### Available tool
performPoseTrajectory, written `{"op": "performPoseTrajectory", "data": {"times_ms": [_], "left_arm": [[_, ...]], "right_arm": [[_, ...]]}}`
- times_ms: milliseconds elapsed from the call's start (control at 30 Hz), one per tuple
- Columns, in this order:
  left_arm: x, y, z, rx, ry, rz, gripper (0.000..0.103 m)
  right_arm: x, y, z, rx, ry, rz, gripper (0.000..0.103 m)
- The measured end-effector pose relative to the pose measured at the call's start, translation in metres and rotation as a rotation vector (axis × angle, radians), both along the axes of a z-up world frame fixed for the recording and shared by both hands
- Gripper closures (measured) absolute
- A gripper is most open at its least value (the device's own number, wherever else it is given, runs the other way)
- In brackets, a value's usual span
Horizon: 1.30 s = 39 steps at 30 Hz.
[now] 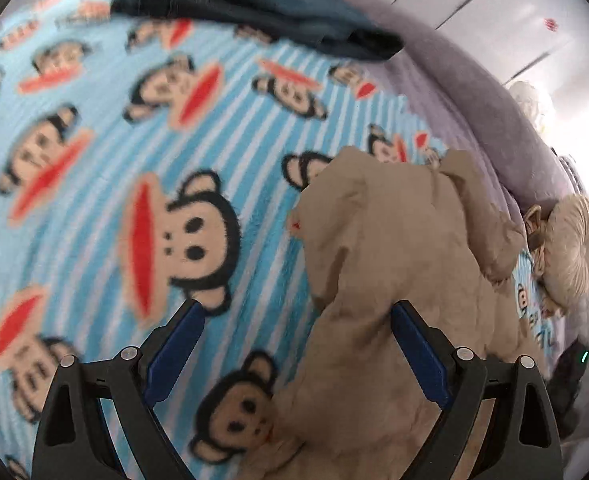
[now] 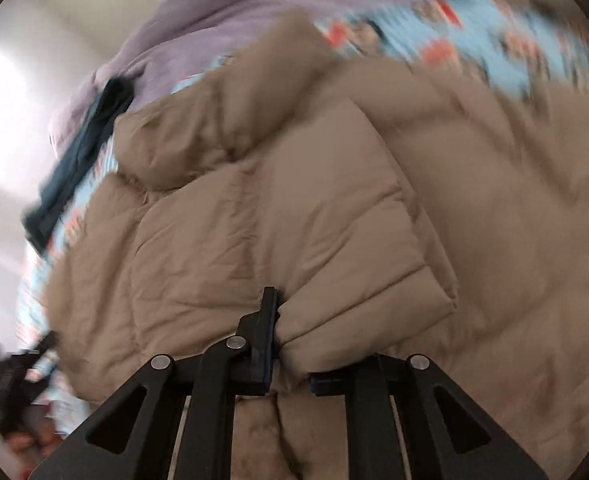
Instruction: Fold large clothes
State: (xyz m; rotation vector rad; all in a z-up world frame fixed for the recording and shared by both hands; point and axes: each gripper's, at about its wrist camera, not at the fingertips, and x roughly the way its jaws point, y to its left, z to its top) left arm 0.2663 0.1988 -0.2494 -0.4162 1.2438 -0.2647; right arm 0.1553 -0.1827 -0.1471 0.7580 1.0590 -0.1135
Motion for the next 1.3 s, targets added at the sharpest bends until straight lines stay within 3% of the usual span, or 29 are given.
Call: {"op": "performPoseTrajectory", "data": {"times_ms": [67, 133, 300, 400, 500, 567, 633, 667, 767, 800, 833, 900, 1000, 1100, 1167, 1300], "left_arm": [[0.005, -0.012, 0.0, 0.032, -0.007, -0.025, 0.021], [0.006, -0.029, 0.007, 0.111, -0.047, -0.084, 0.04], [0.019, -0.044, -0.003, 0.283, -0.117, -0.158, 0.044], [0.025, -0.04, -0.003, 0.295, -0.101, -0.154, 0.044], [0.019, -0.038, 0.019, 0.337, -0.132, -0.134, 0.044], [0.01, -0.03, 0.035, 0.339, -0.175, -0.137, 0.044], [0.003, -0.023, 0.049, 0.329, -0.203, -0.137, 0.044], [-0.001, -0.021, 0.055, 0.321, -0.214, -0.139, 0.044], [-0.012, -0.024, 0.066, 0.3, -0.236, -0.163, 0.044], [-0.015, -0.029, 0.065, 0.302, -0.234, -0.178, 0.044], [-0.018, -0.038, 0.059, 0.32, -0.229, -0.198, 0.044], [-0.023, -0.051, 0.044, 0.373, -0.207, -0.217, 0.044], [-0.027, -0.06, 0.015, 0.41, -0.161, -0.208, 0.041], [-0.028, -0.056, 0.005, 0.444, -0.176, -0.163, 0.019], [-0.024, -0.052, 0.001, 0.42, -0.156, -0.157, 0.019], [-0.023, -0.054, 0.001, 0.431, -0.152, -0.163, 0.018]], "right_arm": [[-0.003, -0.009, -0.008, 0.079, -0.008, -0.029, 0.089], [-0.008, -0.009, -0.013, 0.114, -0.015, -0.037, 0.089], [0.004, -0.008, -0.019, 0.161, -0.025, -0.044, 0.089], [0.008, 0.002, -0.024, 0.126, -0.029, -0.026, 0.089], [0.017, -0.005, -0.019, 0.087, -0.016, -0.006, 0.087], [0.015, -0.015, -0.012, 0.073, 0.005, 0.009, 0.074], [0.005, -0.023, -0.002, 0.036, 0.012, 0.016, 0.038], [-0.001, -0.031, 0.009, -0.006, 0.008, 0.008, 0.033], [-0.023, -0.053, 0.032, -0.145, 0.005, -0.045, 0.034], [-0.026, -0.061, 0.04, -0.16, -0.009, -0.065, 0.044], [-0.028, -0.059, 0.042, -0.166, -0.019, -0.071, 0.062], [-0.022, -0.06, 0.046, -0.176, -0.031, -0.052, 0.071], [0.0, -0.046, 0.034, -0.169, -0.032, 0.02, 0.075], [0.019, -0.042, 0.007, -0.19, 0.067, 0.068, 0.075], [0.022, -0.044, -0.01, -0.162, 0.085, 0.061, 0.076], [0.026, -0.053, -0.004, -0.162, 0.077, 0.075, 0.076]]}}
